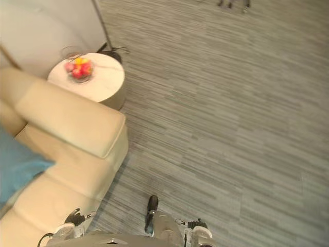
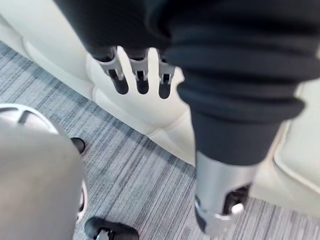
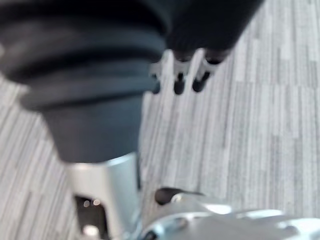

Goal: Pick up cushions and gather them together orderly.

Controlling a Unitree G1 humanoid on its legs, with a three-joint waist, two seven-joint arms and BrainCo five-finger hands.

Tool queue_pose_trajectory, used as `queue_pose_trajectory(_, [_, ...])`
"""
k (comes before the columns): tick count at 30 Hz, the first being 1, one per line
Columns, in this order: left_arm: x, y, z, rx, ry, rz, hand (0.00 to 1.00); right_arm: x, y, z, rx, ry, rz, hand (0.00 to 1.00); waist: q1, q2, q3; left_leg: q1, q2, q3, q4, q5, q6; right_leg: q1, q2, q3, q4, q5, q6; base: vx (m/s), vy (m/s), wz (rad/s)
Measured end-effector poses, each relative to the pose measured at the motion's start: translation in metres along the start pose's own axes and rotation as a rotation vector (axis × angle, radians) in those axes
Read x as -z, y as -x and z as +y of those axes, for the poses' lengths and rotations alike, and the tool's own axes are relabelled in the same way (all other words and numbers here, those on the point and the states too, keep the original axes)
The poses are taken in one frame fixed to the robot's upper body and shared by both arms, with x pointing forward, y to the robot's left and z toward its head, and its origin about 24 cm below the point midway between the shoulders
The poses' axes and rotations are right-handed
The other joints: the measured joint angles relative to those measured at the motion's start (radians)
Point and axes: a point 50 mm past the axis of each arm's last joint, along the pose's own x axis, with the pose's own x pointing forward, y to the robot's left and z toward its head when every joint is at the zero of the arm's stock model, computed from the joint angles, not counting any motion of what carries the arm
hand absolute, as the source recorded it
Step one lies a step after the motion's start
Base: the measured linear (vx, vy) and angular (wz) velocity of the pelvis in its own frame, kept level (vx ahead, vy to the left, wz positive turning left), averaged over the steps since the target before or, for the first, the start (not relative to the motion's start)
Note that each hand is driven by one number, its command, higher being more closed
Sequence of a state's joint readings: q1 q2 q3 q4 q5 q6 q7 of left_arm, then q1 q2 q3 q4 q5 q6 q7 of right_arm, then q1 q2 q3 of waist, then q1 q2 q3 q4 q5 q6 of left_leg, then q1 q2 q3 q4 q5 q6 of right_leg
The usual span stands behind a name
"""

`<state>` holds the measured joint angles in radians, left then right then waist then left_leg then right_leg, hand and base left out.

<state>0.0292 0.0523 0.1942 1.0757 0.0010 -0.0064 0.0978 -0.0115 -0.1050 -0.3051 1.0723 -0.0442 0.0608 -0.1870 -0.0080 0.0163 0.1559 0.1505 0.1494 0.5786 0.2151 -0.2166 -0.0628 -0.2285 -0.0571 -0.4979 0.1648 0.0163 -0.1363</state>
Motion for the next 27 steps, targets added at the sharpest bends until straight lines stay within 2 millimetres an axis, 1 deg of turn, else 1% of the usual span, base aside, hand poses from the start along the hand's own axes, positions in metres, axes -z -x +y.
queue_pose_trajectory(1, [0.001, 0.001, -0.007, 0.02, -0.007, 0.003, 0.0, 0.004, -0.001, -0.01, 0.032, -0.005, 0.01, 0.0, -0.012, 0.034, -0.001, 0.03, -0.005, 0.01, -0.047, 0.001, 0.0, -0.004, -0.017, -0.074, 0.066, -0.068, 0.047, 0.09, -0.1, -0.63])
queue_pose_trajectory(2, [0.002, 0.001, -0.006, 0.02, -0.013, 0.005, 0.0, 0.004, -0.001, -0.013, 0.038, -0.003, 0.01, 0.0, -0.01, 0.036, -0.002, 0.04, -0.005, 0.015, -0.053, -0.001, -0.002, -0.015, -0.013, -0.063, 0.086, -0.07, 0.045, 0.11, -0.064, -0.66])
queue_pose_trajectory(3, [0.003, 0.001, -0.004, 0.014, -0.017, 0.012, 0.0, 0.004, -0.001, -0.012, 0.037, -0.004, 0.011, 0.0, -0.008, 0.038, -0.001, 0.048, 0.009, 0.026, -0.039, -0.009, -0.015, -0.026, -0.002, -0.04, 0.11, -0.088, 0.042, 0.08, -0.091, -0.53])
queue_pose_trajectory(4, [0.004, 0.0, -0.002, 0.009, -0.021, 0.014, 0.0, 0.004, -0.001, -0.01, 0.032, -0.005, 0.012, 0.0, -0.006, 0.033, -0.001, 0.045, 0.022, 0.028, -0.004, -0.01, -0.017, -0.029, 0.006, -0.031, 0.115, -0.1, 0.036, 0.11, -0.152, -0.62])
queue_pose_trajectory(5, [0.002, 0.0, 0.001, 0.005, -0.019, 0.01, 0.0, 0.005, 0.0, -0.007, 0.027, -0.008, 0.017, 0.0, -0.006, 0.018, 0.004, -0.004, 0.074, 0.023, 0.16, -0.01, -0.015, -0.016, 0.019, -0.02, 0.106, -0.112, 0.036, 0.13, -0.176, -0.5])
queue_pose_trajectory(6, [0.0, 0.0, -0.001, 0.009, -0.022, 0.002, 0.0, 0.007, 0.0, -0.008, 0.029, -0.009, 0.025, 0.0, -0.003, 0.017, 0.008, -0.06, 0.127, 0.008, 0.311, -0.01, 0.005, 0.002, 0.039, -0.004, 0.087, -0.105, 0.046, 0.13, -0.182, -0.46])
queue_pose_trajectory(7, [-0.001, 0.0, -0.002, 0.012, -0.02, 0.001, 0.0, 0.008, 0.0, -0.008, 0.031, -0.01, 0.03, 0.0, -0.004, 0.02, 0.01, -0.084, 0.146, -0.011, 0.377, -0.015, 0.012, 0.013, 0.052, 0.008, 0.078, -0.104, 0.048, 0.13, -0.155, -0.58])
queue_pose_trajectory(8, [-0.002, 0.0, -0.005, 0.017, -0.011, -0.009, 0.0, 0.008, 0.0, -0.008, 0.031, -0.013, 0.034, 0.0, 0.001, 0.029, 0.014, -0.12, 0.16, -0.063, 0.485, -0.037, 0.028, 0.048, 0.089, 0.047, 0.051, -0.099, 0.043, 0.12, -0.101, -0.79])
queue_pose_trajectory(9, [-0.004, 0.0, -0.007, 0.021, -0.005, -0.016, 0.0, 0.008, 0.0, -0.008, 0.031, -0.027, 0.035, 0.0, 0.005, 0.029, 0.023, -0.154, 0.141, -0.126, 0.54, -0.068, 0.017, 0.088, 0.121, 0.087, 0.024, -0.097, 0.045, 0.12, -0.072, -0.88])
queue_pose_trajectory(10, [-0.005, 0.0, -0.007, 0.021, 0.003, -0.02, 0.0, 0.009, 0.0, -0.009, 0.034, -0.034, 0.037, 0.0, 0.009, 0.025, 0.026, -0.168, 0.129, -0.149, 0.546, -0.079, 0.014, 0.1, 0.13, 0.106, 0.015, -0.097, 0.045, 0.11, -0.019, -1.0])
queue_pose_trajectory(11, [-0.007, 0.0, -0.007, 0.022, 0.016, -0.034, 0.0, 0.009, 0.0, -0.009, 0.036, -0.049, 0.041, 0.0, 0.015, 0.027, 0.028, -0.21, 0.094, -0.189, 0.538, -0.1, 0.015, 0.138, 0.148, 0.148, -0.014, -0.101, 0.039, 0.08, 0.002, -1.0])
queue_pose_trajectory(12, [-0.01, 0.0, -0.008, 0.025, 0.027, -0.046, 0.0, 0.009, 0.0, -0.008, 0.036, -0.059, 0.043, 0.0, 0.021, 0.021, 0.032, -0.245, 0.071, -0.207, 0.504, -0.106, 0.02, 0.154, 0.151, 0.177, -0.022, -0.101, 0.039, 0.09, 0.009, -0.99])
queue_pose_trajectory(13, [-0.011, 0.0, -0.009, 0.029, 0.033, -0.051, 0.0, 0.01, 0.0, -0.007, 0.033, -0.061, 0.043, 0.0, 0.024, 0.019, 0.033, -0.259, 0.062, -0.217, 0.484, -0.107, 0.021, 0.16, 0.152, 0.193, -0.024, -0.101, 0.039, 0.08, 0.003, -1.03])
queue_pose_trajectory(14, [-0.014, 0.001, -0.013, 0.04, 0.044, -0.065, 0.0, 0.01, 0.001, -0.007, 0.034, -0.064, 0.041, 0.0, 0.038, 0.02, 0.032, -0.296, 0.033, -0.265, 0.409, -0.105, 0.017, 0.165, 0.157, 0.237, -0.024, -0.1, 0.04, 0.11, 0.005, -1.1])
queue_pose_trajectory(15, [-0.016, 0.001, -0.015, 0.045, 0.053, -0.075, 0.0, 0.009, 0.001, -0.007, 0.035, -0.065, 0.036, 0.0, 0.046, 0.022, 0.031, -0.322, 0.011, -0.325, 0.345, -0.097, 0.005, 0.167, 0.168, 0.28, -0.024, -0.094, 0.05, 0.1, 0.006, -1.19])
queue_pose_trajectory(17, [-0.017, 0.002, -0.016, 0.047, 0.071, -0.081, 0.0, 0.009, 0.001, -0.007, 0.035, -0.066, 0.036, 0.0, 0.051, 0.022, 0.031, -0.338, -0.028, -0.446, 0.262, -0.087, -0.011, 0.174, 0.183, 0.332, -0.026, -0.091, 0.054, 0.12, 0.029, -1.1])
queue_pose_trajectory(18, [-0.017, 0.002, -0.02, 0.054, 0.083, -0.082, 0.0, 0.008, 0.001, -0.006, 0.033, -0.065, 0.034, 0.0, 0.059, 0.023, 0.029, -0.338, -0.056, -0.557, 0.214, -0.076, -0.002, 0.18, 0.197, 0.367, -0.027, -0.095, 0.05, 0.15, 0.063, -1.25])
queue_pose_trajectory(19, [-0.017, 0.002, -0.021, 0.056, 0.084, -0.082, 0.0, 0.008, 0.001, -0.005, 0.031, -0.066, 0.03, 0.0, 0.059, 0.024, 0.026, -0.337, -0.058, -0.589, 0.204, -0.069, 0.005, 0.182, 0.203, 0.385, -0.027, -0.102, 0.043, 0.2, 0.1, -1.18])
queue_pose_trajectory(20, [-0.017, 0.003, -0.021, 0.057, 0.084, -0.081, 0.0, 0.007, 0.001, -0.004, 0.029, -0.068, 0.025, 0.0, 0.058, 0.024, 0.023, -0.333, -0.059, -0.599, 0.194, -0.067, 0.003, 0.184, 0.209, 0.4, -0.025, -0.101, 0.049, 0.2, 0.11, -1.03])
queue_pose_trajectory(21, [-0.017, 0.002, -0.021, 0.055, 0.084, -0.082, 0.0, 0.005, 0.002, -0.001, 0.022, -0.073, 0.01, 0.0, 0.057, 0.018, 0.022, -0.293, -0.06, -0.582, 0.167, -0.054, 0.006, 0.193, 0.222, 0.461, -0.007, -0.104, 0.057, 0.26, 0.134, -1.28])
queue_pose_trajectory(22, [-0.016, 0.002, -0.02, 0.054, 0.085, -0.079, 0.0, 0.009, 0.004, 0.002, 0.014, -0.076, 0.016, 0.0, 0.068, 0.004, 0.012, -0.263, -0.06, -0.549, 0.137, -0.038, 0.015, 0.195, 0.225, 0.508, 0.008, -0.105, 0.059, 0.23, 0.121, -1.28])
queue_pose_trajectory(23, [-0.015, 0.003, -0.02, 0.054, 0.084, -0.077, 0.0, 0.008, 0.004, 0.004, 0.008, -0.08, 0.013, 0.0, 0.069, 0.003, 0.005, -0.248, -0.06, -0.534, 0.123, -0.027, 0.018, 0.196, 0.228, 0.531, 0.012, -0.106, 0.06, 0.23, 0.135, -1.38])
queue_pose_trajectory(24, [-0.013, 0.003, -0.019, 0.051, 0.079, -0.067, 0.0, 0.005, 0.005, 0.009, -0.004, -0.092, -0.007, 0.0, 0.064, -0.002, -0.004, -0.212, -0.057, -0.49, 0.103, 0.005, 0.021, 0.19, 0.236, 0.585, 0.026, -0.113, 0.073, 0.23, 0.175, -1.24])
queue_pose_trajectory(25, [-0.012, 0.002, -0.017, 0.048, 0.074, -0.063, 0.0, 0.005, 0.007, 0.016, -0.021, -0.098, -0.009, 0.0, 0.06, -0.005, -0.008, -0.194, -0.046, -0.435, 0.095, 0.002, 0.026, 0.18, 0.237, 0.619, 0.04, -0.132, 0.101, 0.21, 0.18, -1.22])
queue_pose_trajectory(26, [-0.012, 0.002, -0.017, 0.048, 0.071, -0.063, 0.0, 0.005, 0.008, 0.019, -0.029, -0.104, -0.008, 0.0, 0.06, 0.002, -0.01, -0.19, -0.038, -0.404, 0.09, 0.0, 0.03, 0.166, 0.231, 0.614, 0.053, -0.161, 0.109, 0.17, 0.197, -1.29])
queue_pose_trajectory(27, [-0.013, 0.002, -0.017, 0.05, 0.055, -0.067, 0.0, 0.003, 0.007, 0.021, -0.039, -0.106, -0.011, 0.0, 0.066, -0.012, -0.017, -0.176, -0.035, -0.322, 0.082, -0.003, 0.035, 0.119, 0.154, 0.478, 0.11, -0.203, 0.105, 0.09, 0.17, -1.12])
